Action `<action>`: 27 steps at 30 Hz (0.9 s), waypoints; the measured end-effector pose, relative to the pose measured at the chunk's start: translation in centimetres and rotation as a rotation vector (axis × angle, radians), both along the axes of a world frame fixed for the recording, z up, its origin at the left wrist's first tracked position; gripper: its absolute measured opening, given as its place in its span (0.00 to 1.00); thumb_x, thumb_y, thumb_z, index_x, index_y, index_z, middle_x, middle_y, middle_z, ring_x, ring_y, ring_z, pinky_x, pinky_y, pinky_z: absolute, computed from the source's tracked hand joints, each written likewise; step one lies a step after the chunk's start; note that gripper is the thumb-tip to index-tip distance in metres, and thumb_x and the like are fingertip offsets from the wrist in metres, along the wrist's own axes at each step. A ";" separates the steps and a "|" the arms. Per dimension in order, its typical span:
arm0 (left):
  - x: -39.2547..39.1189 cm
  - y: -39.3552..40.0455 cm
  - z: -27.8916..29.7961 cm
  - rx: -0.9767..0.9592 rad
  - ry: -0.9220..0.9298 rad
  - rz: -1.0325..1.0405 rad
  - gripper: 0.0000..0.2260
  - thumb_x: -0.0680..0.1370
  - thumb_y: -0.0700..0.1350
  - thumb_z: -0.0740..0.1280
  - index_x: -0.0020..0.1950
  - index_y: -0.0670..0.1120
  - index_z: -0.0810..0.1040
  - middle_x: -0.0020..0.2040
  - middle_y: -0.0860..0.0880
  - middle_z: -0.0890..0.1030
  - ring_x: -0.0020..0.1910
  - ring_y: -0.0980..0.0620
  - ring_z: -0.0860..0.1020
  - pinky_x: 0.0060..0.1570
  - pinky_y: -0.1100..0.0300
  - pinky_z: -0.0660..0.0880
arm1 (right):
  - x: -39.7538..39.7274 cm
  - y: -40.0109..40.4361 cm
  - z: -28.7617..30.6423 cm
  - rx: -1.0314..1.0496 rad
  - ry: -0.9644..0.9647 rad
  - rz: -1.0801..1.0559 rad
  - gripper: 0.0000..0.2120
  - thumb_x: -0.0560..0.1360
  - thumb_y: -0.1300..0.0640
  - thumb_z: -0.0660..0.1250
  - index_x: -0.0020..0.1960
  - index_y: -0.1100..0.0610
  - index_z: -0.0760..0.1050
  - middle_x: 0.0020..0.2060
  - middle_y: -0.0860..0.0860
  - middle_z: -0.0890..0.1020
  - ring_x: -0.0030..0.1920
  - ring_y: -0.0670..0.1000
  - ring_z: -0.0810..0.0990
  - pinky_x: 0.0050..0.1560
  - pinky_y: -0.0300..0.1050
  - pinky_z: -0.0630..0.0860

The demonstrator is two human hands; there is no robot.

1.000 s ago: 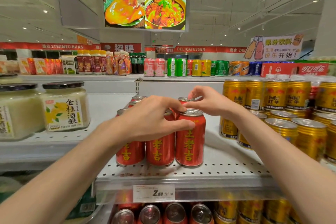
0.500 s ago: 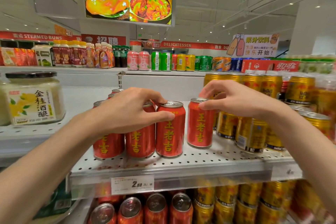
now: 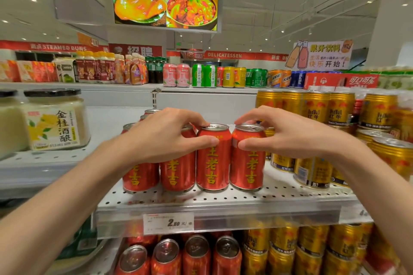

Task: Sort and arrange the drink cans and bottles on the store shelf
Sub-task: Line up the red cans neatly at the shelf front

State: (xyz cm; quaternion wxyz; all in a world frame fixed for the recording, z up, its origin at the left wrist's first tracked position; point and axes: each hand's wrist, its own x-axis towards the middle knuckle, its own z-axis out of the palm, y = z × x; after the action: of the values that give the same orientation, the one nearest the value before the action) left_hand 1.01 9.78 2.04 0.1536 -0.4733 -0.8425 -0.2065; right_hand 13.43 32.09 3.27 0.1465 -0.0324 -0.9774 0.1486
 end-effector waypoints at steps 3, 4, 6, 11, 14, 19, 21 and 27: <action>0.0 -0.1 -0.1 0.000 0.005 -0.015 0.30 0.70 0.73 0.63 0.65 0.58 0.79 0.59 0.60 0.82 0.55 0.57 0.79 0.57 0.52 0.79 | 0.3 0.0 -0.4 0.002 -0.003 0.006 0.27 0.73 0.36 0.69 0.71 0.39 0.70 0.67 0.42 0.72 0.63 0.45 0.74 0.49 0.35 0.74; -0.1 -0.1 -0.1 0.004 0.010 -0.023 0.30 0.70 0.73 0.63 0.66 0.58 0.79 0.60 0.60 0.82 0.56 0.57 0.79 0.58 0.52 0.79 | 0.4 0.0 -0.4 -0.001 -0.001 0.010 0.29 0.72 0.35 0.69 0.71 0.39 0.70 0.67 0.41 0.72 0.64 0.45 0.74 0.53 0.37 0.76; -0.2 -0.2 0.0 0.012 0.019 -0.042 0.28 0.72 0.70 0.65 0.66 0.57 0.79 0.61 0.59 0.82 0.57 0.58 0.78 0.59 0.56 0.77 | 0.3 -0.2 -0.4 0.006 0.013 0.012 0.32 0.70 0.32 0.68 0.71 0.41 0.70 0.68 0.41 0.73 0.66 0.44 0.74 0.60 0.43 0.77; -0.6 -1.3 1.1 0.043 0.089 -0.080 0.31 0.72 0.71 0.64 0.69 0.55 0.77 0.63 0.58 0.80 0.59 0.62 0.75 0.59 0.63 0.71 | -1.2 -2.2 0.5 0.102 0.102 0.085 0.33 0.69 0.27 0.65 0.71 0.39 0.70 0.67 0.38 0.74 0.64 0.38 0.72 0.59 0.39 0.72; -0.9 -3.2 2.1 -0.010 0.111 -0.040 0.30 0.72 0.71 0.65 0.68 0.56 0.77 0.62 0.59 0.78 0.60 0.61 0.74 0.61 0.61 0.72 | -2.2 -3.3 0.9 0.091 0.095 0.129 0.31 0.69 0.29 0.67 0.68 0.40 0.74 0.62 0.38 0.78 0.61 0.38 0.76 0.57 0.39 0.75; -2.3 -5.2 0.7 -0.014 0.012 0.001 0.27 0.69 0.73 0.65 0.59 0.58 0.81 0.55 0.61 0.80 0.54 0.62 0.78 0.57 0.56 0.77 | -3.0 -3.3 0.1 0.027 0.066 0.140 0.22 0.69 0.33 0.70 0.58 0.43 0.79 0.52 0.39 0.81 0.52 0.40 0.80 0.55 0.47 0.80; -2.7 -5.2 0.0 0.033 0.027 -0.007 0.27 0.68 0.75 0.64 0.57 0.58 0.81 0.53 0.61 0.80 0.53 0.61 0.79 0.56 0.55 0.78 | -3.1 -3.2 0.1 0.032 0.073 0.138 0.22 0.68 0.31 0.70 0.56 0.42 0.79 0.51 0.38 0.81 0.52 0.40 0.80 0.55 0.47 0.80; -3.1 -5.5 0.9 0.051 -0.041 -0.023 0.22 0.73 0.70 0.62 0.57 0.58 0.82 0.53 0.62 0.81 0.54 0.63 0.78 0.58 0.57 0.77 | -3.1 -3.2 0.1 -0.005 0.064 0.130 0.24 0.66 0.30 0.69 0.55 0.41 0.78 0.52 0.37 0.80 0.54 0.40 0.80 0.57 0.47 0.80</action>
State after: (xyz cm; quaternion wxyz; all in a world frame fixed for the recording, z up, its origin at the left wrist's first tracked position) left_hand -2.07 4.23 2.92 0.1459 -0.4746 -0.8345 -0.2391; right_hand 10.36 28.92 3.38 0.1675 0.0356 -0.9719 0.1615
